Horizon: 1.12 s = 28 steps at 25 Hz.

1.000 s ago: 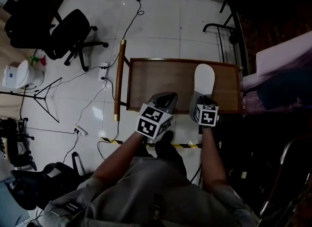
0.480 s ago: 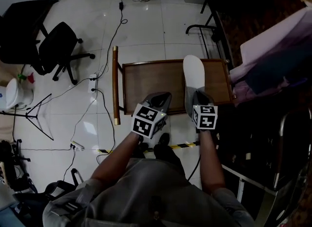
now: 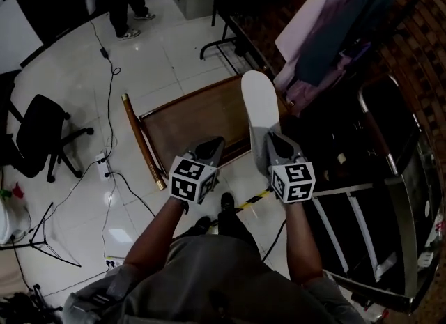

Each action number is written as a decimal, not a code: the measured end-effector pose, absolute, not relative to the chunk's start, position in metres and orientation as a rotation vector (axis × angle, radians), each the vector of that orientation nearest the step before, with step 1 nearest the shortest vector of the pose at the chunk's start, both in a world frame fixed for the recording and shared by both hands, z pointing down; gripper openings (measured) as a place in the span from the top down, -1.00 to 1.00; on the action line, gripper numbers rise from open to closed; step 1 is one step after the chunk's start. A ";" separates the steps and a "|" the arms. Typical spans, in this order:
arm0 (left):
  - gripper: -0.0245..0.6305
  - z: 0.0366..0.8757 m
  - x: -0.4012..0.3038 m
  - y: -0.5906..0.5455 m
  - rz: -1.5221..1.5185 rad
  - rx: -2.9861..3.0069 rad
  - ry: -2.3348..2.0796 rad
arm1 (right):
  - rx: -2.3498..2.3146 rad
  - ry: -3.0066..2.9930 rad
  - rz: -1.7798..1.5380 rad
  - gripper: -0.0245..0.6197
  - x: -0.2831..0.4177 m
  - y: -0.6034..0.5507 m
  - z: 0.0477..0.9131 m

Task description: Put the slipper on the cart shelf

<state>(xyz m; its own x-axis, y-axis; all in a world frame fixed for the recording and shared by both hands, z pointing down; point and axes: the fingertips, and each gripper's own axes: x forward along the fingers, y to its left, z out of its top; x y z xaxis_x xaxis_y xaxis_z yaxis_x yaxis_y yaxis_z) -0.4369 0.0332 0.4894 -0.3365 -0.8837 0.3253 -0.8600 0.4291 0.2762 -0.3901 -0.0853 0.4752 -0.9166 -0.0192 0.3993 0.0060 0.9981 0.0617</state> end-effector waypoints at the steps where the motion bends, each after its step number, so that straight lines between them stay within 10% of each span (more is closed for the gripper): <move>1: 0.90 0.487 -0.428 0.032 -0.066 1.515 -2.245 | 0.051 -2.738 -0.084 0.90 -0.376 -0.085 0.469; 28: 0.90 0.474 0.021 -0.201 0.178 2.265 -1.577 | 0.885 -2.575 0.105 0.89 0.143 -0.222 0.473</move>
<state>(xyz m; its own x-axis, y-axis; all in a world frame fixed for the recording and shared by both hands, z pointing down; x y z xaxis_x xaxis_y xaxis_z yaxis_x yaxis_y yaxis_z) 0.0213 -0.2012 0.4741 0.3643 -0.8778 0.3109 -0.9250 -0.3024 0.2301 0.1429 -0.2219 0.4727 -0.7122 -0.5722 0.4067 -0.6035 0.7950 0.0616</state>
